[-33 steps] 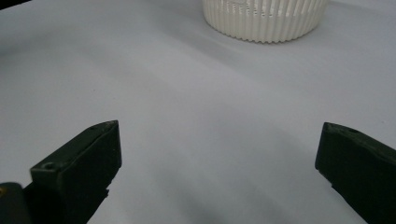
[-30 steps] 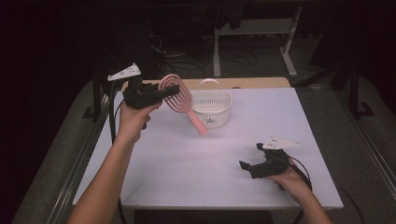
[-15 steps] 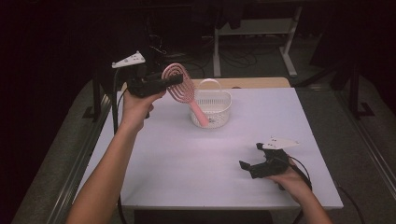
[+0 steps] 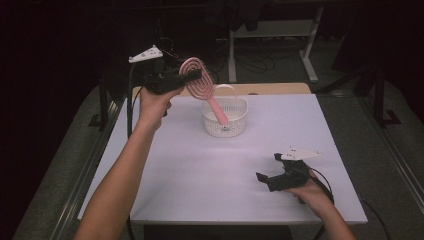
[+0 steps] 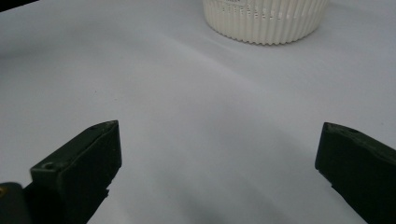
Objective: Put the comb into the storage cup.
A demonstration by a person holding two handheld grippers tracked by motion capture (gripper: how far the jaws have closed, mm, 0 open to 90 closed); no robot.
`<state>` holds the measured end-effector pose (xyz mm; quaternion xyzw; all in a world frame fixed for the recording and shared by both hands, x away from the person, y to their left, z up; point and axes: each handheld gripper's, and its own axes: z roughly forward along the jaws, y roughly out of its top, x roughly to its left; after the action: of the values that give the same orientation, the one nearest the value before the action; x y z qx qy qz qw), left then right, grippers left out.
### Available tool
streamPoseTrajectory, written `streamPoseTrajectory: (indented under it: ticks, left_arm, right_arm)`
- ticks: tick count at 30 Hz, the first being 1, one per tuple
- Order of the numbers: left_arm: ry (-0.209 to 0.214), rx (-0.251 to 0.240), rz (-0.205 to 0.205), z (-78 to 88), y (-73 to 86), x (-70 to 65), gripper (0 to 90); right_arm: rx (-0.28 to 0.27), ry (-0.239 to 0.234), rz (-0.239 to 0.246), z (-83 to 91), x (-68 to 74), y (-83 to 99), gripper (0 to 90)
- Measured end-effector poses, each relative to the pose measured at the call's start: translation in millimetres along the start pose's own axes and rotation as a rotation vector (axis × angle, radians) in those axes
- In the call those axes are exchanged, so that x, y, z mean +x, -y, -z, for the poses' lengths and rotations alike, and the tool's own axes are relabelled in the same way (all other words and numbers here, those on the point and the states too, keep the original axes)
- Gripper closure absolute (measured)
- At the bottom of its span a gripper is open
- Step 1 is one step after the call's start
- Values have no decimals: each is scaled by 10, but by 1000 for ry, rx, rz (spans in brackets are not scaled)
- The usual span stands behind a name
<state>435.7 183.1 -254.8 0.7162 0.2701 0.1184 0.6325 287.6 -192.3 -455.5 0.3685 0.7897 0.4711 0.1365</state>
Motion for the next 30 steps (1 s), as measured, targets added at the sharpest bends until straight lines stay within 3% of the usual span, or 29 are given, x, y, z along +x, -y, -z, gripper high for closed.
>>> streamPoseTrajectory:
  ticks: [14, 30]
  left_arm:
    - [-49, 9, -31, -253, 47, 145, 655]
    - [-90, 32, 2, -496, 214, 244, 655]
  right_arm:
    - [10, -2, 9, -14, 14, 5, 0]
    - [17, -11, 13, -19, 27, 11, 0]
